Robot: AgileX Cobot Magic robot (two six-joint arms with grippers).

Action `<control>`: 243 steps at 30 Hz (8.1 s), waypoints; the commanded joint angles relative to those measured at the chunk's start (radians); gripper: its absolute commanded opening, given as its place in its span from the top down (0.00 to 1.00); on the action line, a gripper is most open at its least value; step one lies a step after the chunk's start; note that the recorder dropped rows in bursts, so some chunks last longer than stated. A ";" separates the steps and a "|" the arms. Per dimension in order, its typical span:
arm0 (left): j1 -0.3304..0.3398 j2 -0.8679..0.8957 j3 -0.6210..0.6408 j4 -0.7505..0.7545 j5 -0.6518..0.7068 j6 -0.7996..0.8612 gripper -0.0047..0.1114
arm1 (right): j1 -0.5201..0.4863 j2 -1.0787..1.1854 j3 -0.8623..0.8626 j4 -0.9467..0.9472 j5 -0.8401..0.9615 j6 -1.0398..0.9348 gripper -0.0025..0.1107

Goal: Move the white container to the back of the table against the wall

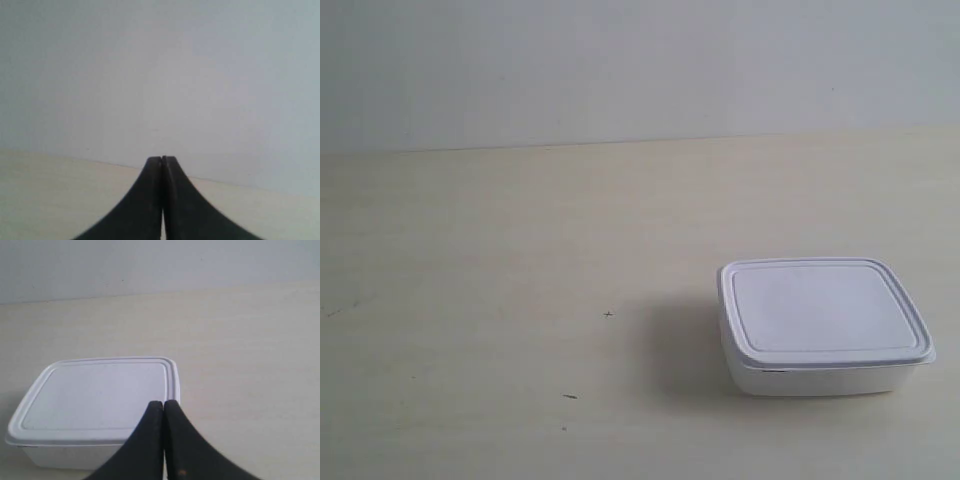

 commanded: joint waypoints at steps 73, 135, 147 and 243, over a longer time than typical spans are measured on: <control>-0.924 1.712 -0.979 -0.904 0.321 0.470 0.96 | -0.004 0.981 -0.561 0.255 0.584 0.058 0.98; -0.927 1.981 -1.169 -0.912 0.332 0.549 0.96 | -0.004 1.266 -0.561 0.258 0.393 0.011 0.98; -0.925 2.056 -1.230 -0.903 0.321 0.584 0.96 | -0.004 1.325 -0.561 0.263 0.318 0.011 0.98; -0.618 2.391 -1.816 -0.709 0.471 0.630 0.96 | -0.004 1.859 -1.259 0.309 0.336 -0.116 0.98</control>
